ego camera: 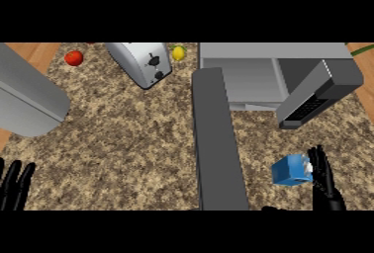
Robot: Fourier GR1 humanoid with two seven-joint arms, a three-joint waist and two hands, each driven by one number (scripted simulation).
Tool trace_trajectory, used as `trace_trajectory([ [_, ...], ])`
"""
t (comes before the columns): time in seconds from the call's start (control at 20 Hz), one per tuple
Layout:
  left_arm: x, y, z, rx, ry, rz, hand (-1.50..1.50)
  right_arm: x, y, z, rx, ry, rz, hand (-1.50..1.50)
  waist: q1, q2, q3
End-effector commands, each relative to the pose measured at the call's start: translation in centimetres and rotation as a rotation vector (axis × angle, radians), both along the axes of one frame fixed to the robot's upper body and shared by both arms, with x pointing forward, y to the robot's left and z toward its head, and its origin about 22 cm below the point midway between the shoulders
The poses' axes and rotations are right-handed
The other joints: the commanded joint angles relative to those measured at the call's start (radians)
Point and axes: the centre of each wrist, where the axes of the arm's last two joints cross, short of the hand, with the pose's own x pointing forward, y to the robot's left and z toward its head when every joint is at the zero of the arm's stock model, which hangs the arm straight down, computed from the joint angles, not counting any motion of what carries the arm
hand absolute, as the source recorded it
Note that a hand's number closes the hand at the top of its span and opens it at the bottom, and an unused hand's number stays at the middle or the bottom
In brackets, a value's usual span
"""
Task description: Pick up the milk, place it into the microwave and close the microwave
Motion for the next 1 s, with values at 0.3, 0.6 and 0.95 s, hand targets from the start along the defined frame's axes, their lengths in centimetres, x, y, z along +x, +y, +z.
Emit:
trace_trajectory([
  [0.3, -1.0, 1.2, -0.5, 0.006, -0.009, 0.025, -1.50, 0.9, -4.7, -3.9, -0.076, 0.061, -0.196, -1.50, 0.005, 0.001, 0.001],
  [0.6, -1.7, 1.3, -0.3, 0.007, 0.011, -0.014, -1.50, 1.2, -7.1, -4.9, -0.115, 0.069, -0.220, -1.50, 0.003, 0.000, 0.001],
  [0.95, -0.6, 0.0, 0.6, -0.006, -0.007, 0.007, -1.50, 1.6, -4.2, -6.7, 0.096, 0.142, 0.237, -1.50, 0.007, 0.002, 0.002],
])
